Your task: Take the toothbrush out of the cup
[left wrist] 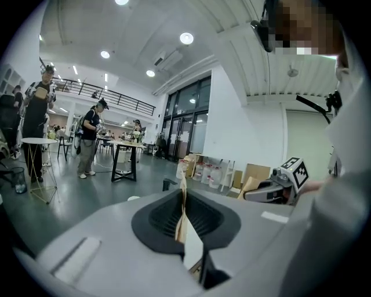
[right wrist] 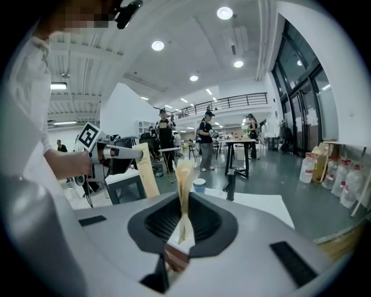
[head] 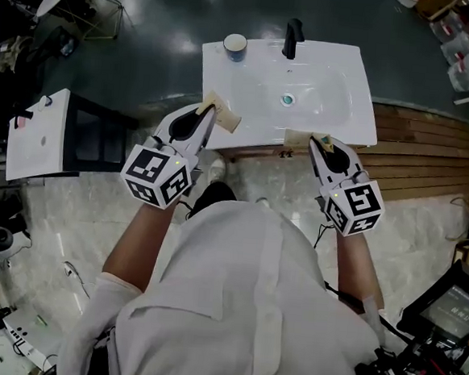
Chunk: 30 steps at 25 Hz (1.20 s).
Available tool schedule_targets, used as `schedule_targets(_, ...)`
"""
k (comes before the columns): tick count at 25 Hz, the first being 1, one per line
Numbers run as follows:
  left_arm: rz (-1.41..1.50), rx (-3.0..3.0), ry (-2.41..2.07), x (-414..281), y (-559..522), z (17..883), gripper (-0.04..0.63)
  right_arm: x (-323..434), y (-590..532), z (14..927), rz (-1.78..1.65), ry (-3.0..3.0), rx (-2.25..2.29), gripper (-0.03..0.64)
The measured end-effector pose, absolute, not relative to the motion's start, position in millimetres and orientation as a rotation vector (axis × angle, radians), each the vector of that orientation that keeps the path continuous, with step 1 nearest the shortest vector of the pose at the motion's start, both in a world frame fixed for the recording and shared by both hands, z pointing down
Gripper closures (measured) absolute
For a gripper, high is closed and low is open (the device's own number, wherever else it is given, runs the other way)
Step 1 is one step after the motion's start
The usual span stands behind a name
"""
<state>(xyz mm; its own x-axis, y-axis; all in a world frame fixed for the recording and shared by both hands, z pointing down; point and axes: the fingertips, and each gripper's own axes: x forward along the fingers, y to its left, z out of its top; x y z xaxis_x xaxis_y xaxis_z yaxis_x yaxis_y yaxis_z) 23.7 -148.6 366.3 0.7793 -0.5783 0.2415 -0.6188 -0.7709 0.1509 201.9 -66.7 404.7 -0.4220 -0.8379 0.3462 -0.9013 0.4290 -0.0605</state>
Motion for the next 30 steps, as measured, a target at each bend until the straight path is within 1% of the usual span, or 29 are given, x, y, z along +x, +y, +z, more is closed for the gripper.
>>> schedule_targets(17,0.368,2.794,-0.788,42,-57,397,0.575,184,-29,410,0.34,-2.47,1.382,0.586)
schedule_targets(30,0.38,2.792,-0.757,45,-30,405,0.575,171,-16,411,0.314,-2.489,1.308,0.586)
